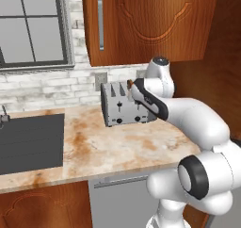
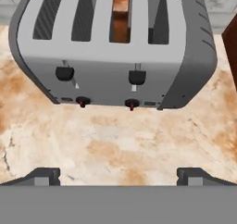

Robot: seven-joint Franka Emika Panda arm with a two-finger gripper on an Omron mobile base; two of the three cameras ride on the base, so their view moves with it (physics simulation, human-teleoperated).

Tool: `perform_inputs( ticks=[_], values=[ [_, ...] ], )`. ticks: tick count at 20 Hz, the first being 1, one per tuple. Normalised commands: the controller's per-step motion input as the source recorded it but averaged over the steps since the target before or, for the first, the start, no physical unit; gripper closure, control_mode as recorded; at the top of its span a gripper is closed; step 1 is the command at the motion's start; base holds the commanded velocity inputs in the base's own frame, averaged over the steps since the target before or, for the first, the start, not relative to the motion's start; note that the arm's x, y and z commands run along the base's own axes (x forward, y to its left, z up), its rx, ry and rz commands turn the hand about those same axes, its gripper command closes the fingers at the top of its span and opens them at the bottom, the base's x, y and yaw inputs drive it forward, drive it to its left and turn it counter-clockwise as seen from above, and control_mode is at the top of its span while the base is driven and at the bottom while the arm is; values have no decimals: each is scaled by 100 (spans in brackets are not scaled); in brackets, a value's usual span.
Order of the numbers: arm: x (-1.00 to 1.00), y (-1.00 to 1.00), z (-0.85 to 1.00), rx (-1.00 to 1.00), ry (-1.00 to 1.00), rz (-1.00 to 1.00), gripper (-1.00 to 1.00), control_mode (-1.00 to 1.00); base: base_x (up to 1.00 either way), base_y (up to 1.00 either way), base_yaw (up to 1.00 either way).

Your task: Start the toaster. Once the lever pops up, take the bread to the plate on the dining counter.

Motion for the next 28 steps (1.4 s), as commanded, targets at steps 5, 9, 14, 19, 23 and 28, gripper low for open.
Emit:
perform_inputs(
  ticks=[5, 9, 14, 19, 23, 28],
  values=[
    [16, 8, -12, 0, 0, 0, -100, -100, 0, 0, 0],
    [12, 10, -13, 0, 0, 0, -100, -100, 0, 0, 0],
    [18, 10, -15, 0, 0, 0, -100, -100, 0, 0, 0],
    [17, 2, -14, 0, 0, 0, -100, -100, 0, 0, 0],
    [12, 0, -12, 0, 0, 0, -100, -100, 0, 0, 0],
    [15, 0, -4, 0, 0, 0, -100, -100, 0, 0, 0]
  ],
)
